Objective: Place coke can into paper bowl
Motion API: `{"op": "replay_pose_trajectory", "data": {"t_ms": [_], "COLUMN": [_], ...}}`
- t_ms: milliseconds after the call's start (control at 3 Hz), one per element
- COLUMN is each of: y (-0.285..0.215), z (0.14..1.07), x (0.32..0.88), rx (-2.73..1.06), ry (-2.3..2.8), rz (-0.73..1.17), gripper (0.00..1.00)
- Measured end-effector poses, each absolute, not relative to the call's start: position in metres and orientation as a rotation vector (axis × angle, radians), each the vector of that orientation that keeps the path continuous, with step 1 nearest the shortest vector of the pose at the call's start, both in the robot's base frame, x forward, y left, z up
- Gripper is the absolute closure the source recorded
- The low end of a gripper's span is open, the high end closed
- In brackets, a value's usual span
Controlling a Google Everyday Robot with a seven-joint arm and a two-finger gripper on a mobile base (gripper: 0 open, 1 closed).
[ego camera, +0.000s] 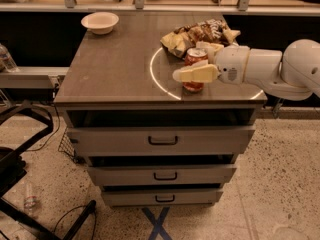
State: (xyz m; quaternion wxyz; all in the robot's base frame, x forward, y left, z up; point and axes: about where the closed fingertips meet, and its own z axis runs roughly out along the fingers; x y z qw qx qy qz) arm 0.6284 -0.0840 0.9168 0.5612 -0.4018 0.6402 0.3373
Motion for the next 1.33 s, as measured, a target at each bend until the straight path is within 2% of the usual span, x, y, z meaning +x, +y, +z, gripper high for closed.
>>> {"op": "replay_pose_trajectory", "data": {"t_ms": [333,1000,1333], "y": [-0.0813,-0.0738,-0.0731], "z": [0.917,0.9176,0.9176], "x": [0.6282,0.6276,0.6275], "rx": [-0.95,-0.96,-0.961], "ry": [1.506,1.501,1.501], "rz": [0.798,0.807,0.808], "gripper": [0.4,1.0,1.0]}}
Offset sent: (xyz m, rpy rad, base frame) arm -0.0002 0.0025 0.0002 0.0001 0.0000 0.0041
